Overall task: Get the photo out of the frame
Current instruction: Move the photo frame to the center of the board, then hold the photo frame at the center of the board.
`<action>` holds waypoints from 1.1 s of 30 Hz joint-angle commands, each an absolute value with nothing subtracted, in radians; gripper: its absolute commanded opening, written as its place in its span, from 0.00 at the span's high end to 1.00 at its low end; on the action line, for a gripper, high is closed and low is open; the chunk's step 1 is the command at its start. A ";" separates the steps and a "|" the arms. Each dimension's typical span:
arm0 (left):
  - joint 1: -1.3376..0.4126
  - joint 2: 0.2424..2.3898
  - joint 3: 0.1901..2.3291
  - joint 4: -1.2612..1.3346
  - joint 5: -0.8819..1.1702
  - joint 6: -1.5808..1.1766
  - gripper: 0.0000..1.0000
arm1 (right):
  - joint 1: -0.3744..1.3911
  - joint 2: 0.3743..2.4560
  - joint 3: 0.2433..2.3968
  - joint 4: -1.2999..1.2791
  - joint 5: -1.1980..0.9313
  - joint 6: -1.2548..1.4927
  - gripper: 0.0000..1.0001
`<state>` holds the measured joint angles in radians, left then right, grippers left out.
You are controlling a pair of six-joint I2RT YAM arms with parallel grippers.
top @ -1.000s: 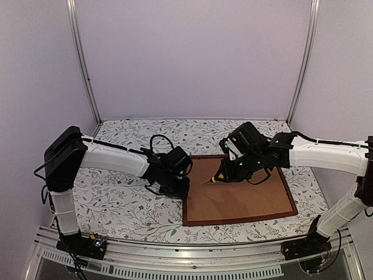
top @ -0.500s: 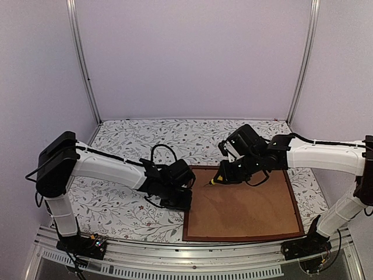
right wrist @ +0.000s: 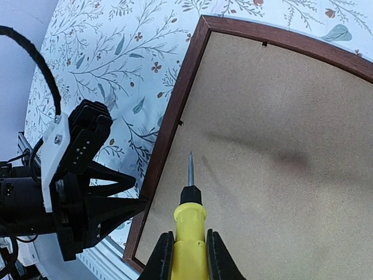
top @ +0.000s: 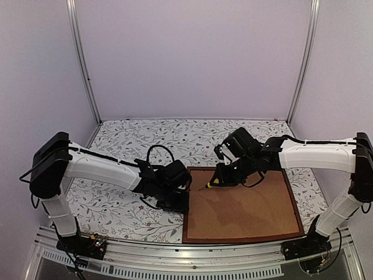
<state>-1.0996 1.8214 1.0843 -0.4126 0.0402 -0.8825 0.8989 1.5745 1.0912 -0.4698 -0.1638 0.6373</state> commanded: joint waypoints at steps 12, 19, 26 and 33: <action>-0.919 1.725 0.984 -0.247 0.231 -0.845 0.63 | 0.780 1.619 0.986 -0.229 -0.413 0.656 1.00; -0.866 1.793 0.982 -0.169 0.303 -0.826 0.65 | 0.759 1.660 0.956 -0.172 -0.445 0.665 1.00; -0.853 1.845 0.961 -0.083 0.354 -0.840 0.67 | 0.753 1.693 0.913 -0.113 -0.454 0.680 1.00; -0.850 1.888 0.948 -0.054 0.362 -0.854 0.71 | 0.742 1.725 0.885 -0.065 -0.473 0.703 1.00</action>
<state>-0.8631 1.8542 0.9630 -0.0826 0.3515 -0.8494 0.7528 1.6840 0.9146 -0.0902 -0.4633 0.6846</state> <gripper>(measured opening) 0.300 0.166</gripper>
